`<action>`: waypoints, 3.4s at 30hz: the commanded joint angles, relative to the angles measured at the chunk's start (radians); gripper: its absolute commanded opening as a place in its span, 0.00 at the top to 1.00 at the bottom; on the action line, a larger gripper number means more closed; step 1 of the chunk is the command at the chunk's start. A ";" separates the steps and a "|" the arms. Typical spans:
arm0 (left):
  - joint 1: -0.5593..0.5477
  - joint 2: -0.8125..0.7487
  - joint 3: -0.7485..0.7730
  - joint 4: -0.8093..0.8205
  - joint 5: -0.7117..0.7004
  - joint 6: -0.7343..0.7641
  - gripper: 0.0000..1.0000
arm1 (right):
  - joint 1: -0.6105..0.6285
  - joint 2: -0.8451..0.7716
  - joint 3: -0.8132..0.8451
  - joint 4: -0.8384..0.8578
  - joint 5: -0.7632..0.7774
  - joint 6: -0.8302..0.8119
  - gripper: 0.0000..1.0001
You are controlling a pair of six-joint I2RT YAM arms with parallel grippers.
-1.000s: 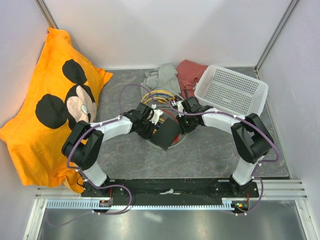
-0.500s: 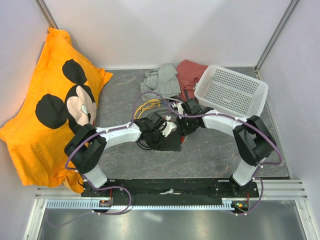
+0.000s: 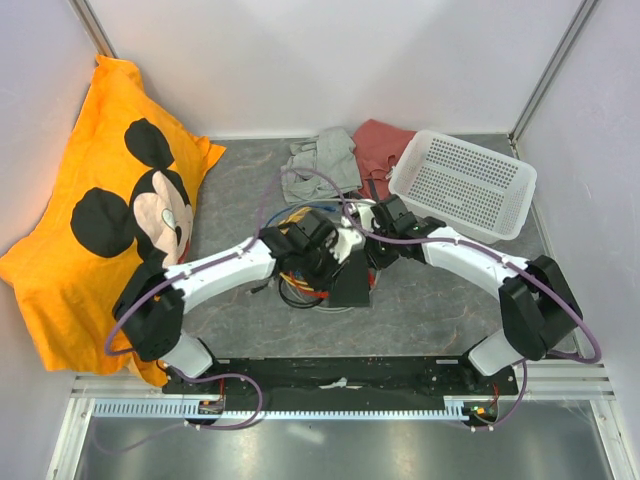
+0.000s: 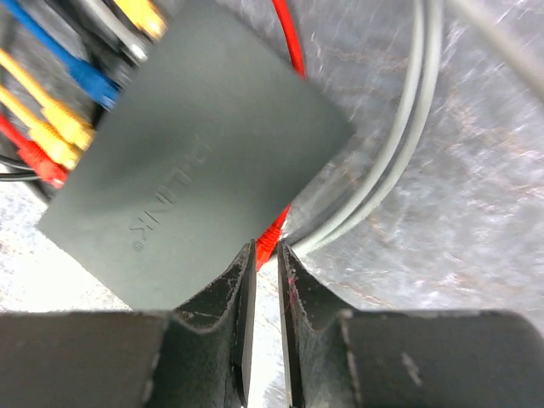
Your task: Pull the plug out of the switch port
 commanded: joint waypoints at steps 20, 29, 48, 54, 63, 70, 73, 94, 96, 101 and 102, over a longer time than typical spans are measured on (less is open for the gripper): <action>0.154 -0.124 0.212 -0.239 0.122 0.303 0.03 | -0.043 0.212 0.420 -0.121 -0.148 -0.096 0.84; 0.243 -0.611 -0.168 -0.137 0.177 0.390 0.03 | 0.018 0.365 0.595 -0.085 -0.198 -0.026 0.85; 0.246 -0.822 -0.249 0.015 -0.059 0.209 0.06 | 0.196 0.268 0.531 -0.118 -0.044 -0.220 0.52; 0.247 -0.722 -0.170 0.130 -0.081 0.263 0.02 | 0.194 0.155 0.419 -0.171 -0.050 -0.286 0.24; 0.255 -0.716 -0.255 0.396 -0.157 0.298 0.01 | 0.194 0.164 0.402 -0.191 -0.086 -0.292 0.23; 0.327 -0.656 -0.193 0.319 -0.061 0.203 0.05 | 0.052 -0.002 0.362 -0.265 -0.183 -0.273 0.23; 0.326 -0.664 -0.212 0.281 0.057 0.119 0.04 | -0.022 -0.085 0.288 -0.271 -0.189 -0.214 0.25; 0.192 -0.014 -0.035 0.396 0.211 -0.059 0.41 | -0.197 0.078 0.125 -0.029 0.013 0.147 0.70; 0.194 0.049 0.015 0.394 0.168 -0.062 0.41 | -0.200 0.103 0.139 -0.018 -0.002 0.162 0.72; 0.195 0.160 0.106 0.364 0.138 -0.124 0.41 | -0.200 0.123 0.155 -0.015 -0.028 0.164 0.72; 0.195 0.180 0.126 0.364 0.142 -0.128 0.41 | -0.200 0.128 0.155 -0.015 -0.030 0.165 0.72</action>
